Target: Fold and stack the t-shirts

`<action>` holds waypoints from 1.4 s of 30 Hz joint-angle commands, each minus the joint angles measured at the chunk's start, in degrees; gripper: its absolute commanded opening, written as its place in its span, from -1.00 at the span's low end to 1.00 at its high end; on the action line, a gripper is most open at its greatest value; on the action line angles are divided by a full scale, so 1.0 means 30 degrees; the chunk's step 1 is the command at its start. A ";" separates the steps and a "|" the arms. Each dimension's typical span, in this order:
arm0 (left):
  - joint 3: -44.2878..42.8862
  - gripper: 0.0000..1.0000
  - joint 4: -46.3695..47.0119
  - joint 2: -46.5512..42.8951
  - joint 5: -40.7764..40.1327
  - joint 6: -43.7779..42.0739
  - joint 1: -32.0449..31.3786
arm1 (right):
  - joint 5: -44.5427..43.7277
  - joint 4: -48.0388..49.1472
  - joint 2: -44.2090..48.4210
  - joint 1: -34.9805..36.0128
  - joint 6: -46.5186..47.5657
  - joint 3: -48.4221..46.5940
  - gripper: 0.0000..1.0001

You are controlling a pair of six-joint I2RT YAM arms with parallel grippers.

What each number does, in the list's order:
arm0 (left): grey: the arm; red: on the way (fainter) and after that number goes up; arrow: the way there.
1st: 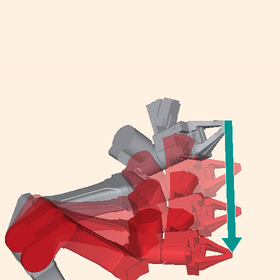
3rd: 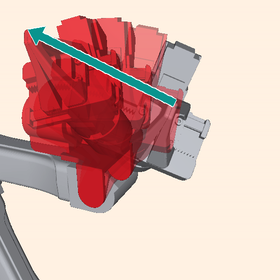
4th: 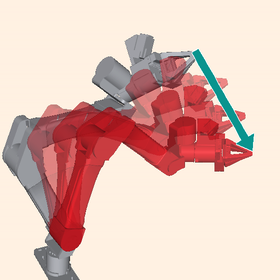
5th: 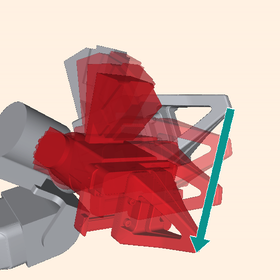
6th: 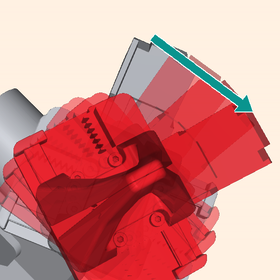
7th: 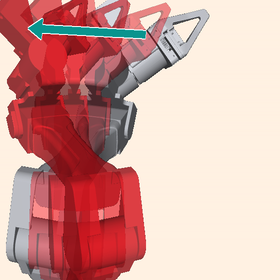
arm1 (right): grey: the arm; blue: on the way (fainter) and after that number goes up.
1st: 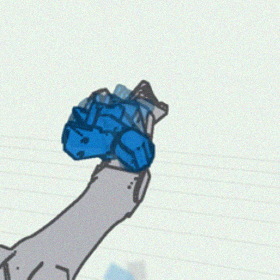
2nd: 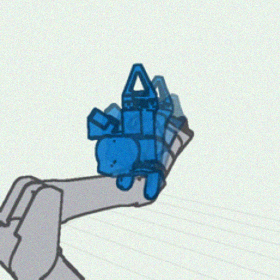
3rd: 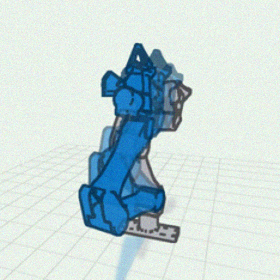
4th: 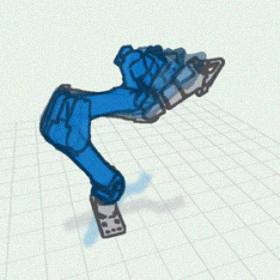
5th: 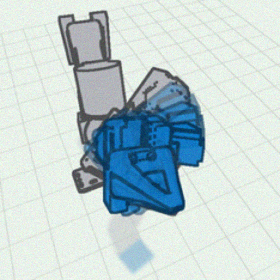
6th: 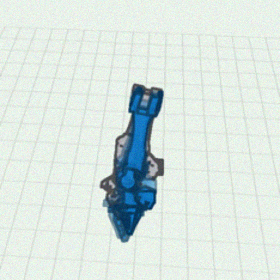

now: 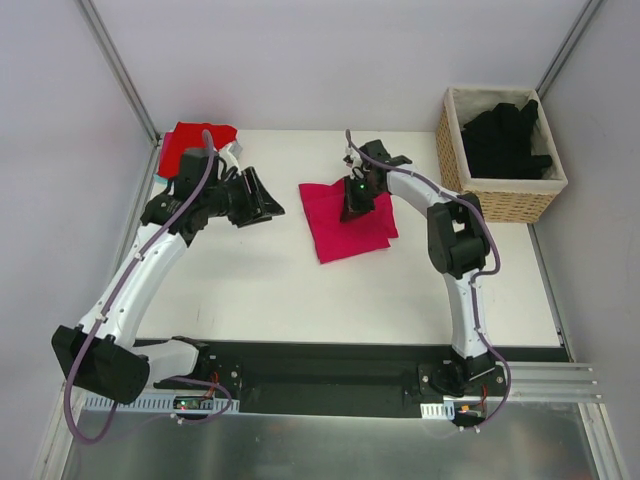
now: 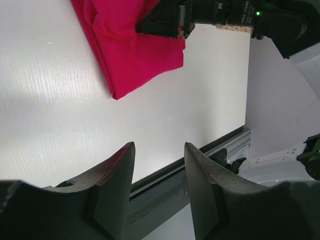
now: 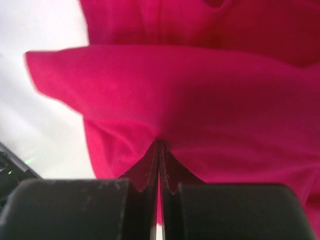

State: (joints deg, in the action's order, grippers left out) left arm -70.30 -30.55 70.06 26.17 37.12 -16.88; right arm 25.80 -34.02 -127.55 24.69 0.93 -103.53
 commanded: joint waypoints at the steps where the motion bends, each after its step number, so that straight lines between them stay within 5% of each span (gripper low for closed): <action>1: 0.0142 -0.14 -0.0628 -0.1380 -0.0550 0.0574 -0.0114 | -0.1422 -0.0175 -0.0695 0.0150 -0.0222 -0.1699 -0.98; 8: 0.0846 -0.17 -0.0892 -0.2143 -0.0756 0.0955 -0.0114 | -0.1453 0.0062 -0.1840 0.0179 -0.1099 -0.4511 -0.98; 14: 0.1051 -0.20 -0.1039 -0.2260 -0.0902 0.1073 -0.0114 | -0.1570 0.1082 -0.0523 0.0296 -0.1189 -0.3433 -0.98; 21: 0.0847 -0.23 -0.1244 -0.2377 -0.0990 0.1101 -0.0114 | -0.1275 0.1260 -0.2775 0.0326 -0.1159 -0.3871 -0.98; 25: 0.1109 -0.26 -0.1478 -0.2582 -0.0961 0.1364 -0.0114 | -0.2240 0.4300 -0.2310 0.0355 -0.1801 -0.2000 -0.98; 31: 0.1491 -0.29 -0.1566 -0.3139 -0.1166 0.1775 -0.0114 | -0.2156 -0.0542 -0.5175 0.0296 -0.2301 -0.6825 -0.98; 42: 0.1345 -0.29 -0.1684 -0.3579 -0.1020 0.1601 -0.0114 | -0.1598 -0.2690 -0.1114 0.1115 -0.1980 0.1245 -0.98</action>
State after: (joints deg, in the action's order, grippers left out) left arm -65.93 -35.24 60.20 23.24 41.56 -16.91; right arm 22.70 -29.95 -134.45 25.80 -6.44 -108.84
